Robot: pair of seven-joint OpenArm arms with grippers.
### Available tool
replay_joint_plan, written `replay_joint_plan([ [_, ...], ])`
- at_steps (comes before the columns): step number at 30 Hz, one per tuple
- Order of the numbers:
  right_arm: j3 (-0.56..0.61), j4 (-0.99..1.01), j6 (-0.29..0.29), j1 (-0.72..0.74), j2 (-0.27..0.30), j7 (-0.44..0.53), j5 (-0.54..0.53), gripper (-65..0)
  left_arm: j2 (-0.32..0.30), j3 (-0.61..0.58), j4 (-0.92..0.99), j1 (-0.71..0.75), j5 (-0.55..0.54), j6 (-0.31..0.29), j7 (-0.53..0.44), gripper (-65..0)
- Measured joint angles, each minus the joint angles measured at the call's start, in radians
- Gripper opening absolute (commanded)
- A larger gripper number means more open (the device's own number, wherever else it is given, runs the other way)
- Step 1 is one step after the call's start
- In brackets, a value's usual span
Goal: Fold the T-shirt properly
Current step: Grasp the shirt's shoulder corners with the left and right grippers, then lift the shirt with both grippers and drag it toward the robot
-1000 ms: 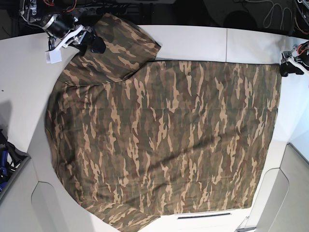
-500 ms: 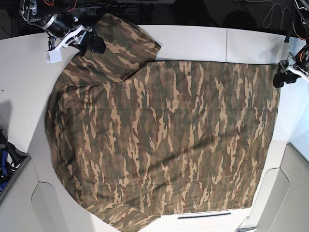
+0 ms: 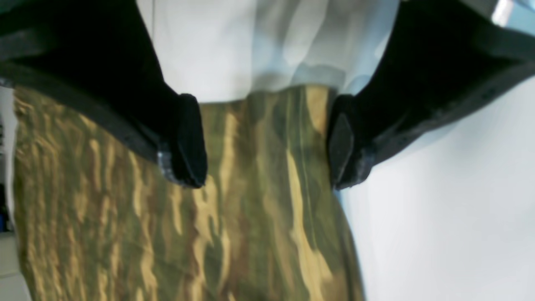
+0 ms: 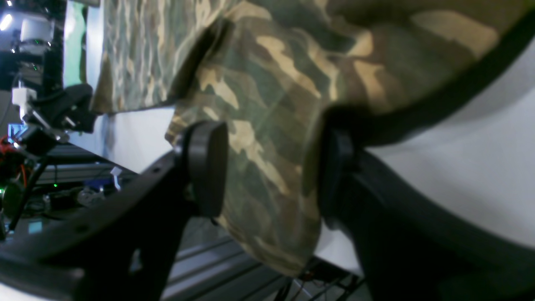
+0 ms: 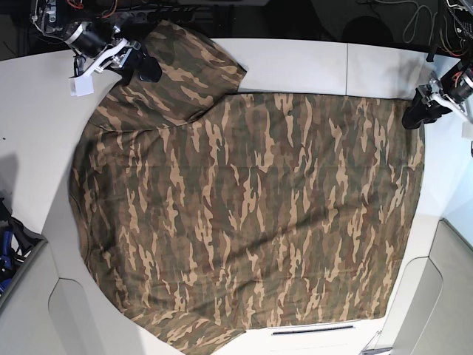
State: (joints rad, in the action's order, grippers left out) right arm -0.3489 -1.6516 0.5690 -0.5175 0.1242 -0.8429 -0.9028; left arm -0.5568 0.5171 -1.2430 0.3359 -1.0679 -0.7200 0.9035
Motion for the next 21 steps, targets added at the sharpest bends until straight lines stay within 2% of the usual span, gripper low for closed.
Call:
replay_joint_plan([
  [2,0.0,0.001,-0.006,0.0,0.0,-0.004,0.0,-43.7,0.0,0.0,-0.007,0.002,0.0,0.001,0.015,-27.7],
  [6,0.0,0.005,-0.005,-0.001,0.0,-0.014,0.008,-62.3,0.008,-0.006,-0.027,0.005,0.011,0.009,0.045,-48.5],
  [7,0.0,0.005,-0.003,-0.001,0.0,-0.016,0.013,-65.0,0.009,-0.007,-0.031,0.006,0.01,0.009,0.051,-53.0],
  [10,0.0,0.005,-0.003,0.0,0.0,-0.015,0.012,-65.0,0.009,-0.01,-0.038,0.008,-0.007,0.016,0.065,-65.0],
  [14,0.0,0.003,-0.003,0.0,0.0,-0.016,0.012,-65.0,0.003,-0.013,-0.045,0.011,-0.035,0.02,0.074,-65.0],
  [18,-0.007,-0.039,0.006,-0.003,0.0,-0.049,-0.066,-65.0,-0.042,-0.014,-0.073,0.016,-0.06,0.024,0.1,-65.0],
  [21,-0.014,-0.097,0.011,-0.002,0.0,-0.05,-0.071,-65.0,-0.062,-0.013,-0.114,0.018,-0.097,0.027,0.098,-65.0],
])
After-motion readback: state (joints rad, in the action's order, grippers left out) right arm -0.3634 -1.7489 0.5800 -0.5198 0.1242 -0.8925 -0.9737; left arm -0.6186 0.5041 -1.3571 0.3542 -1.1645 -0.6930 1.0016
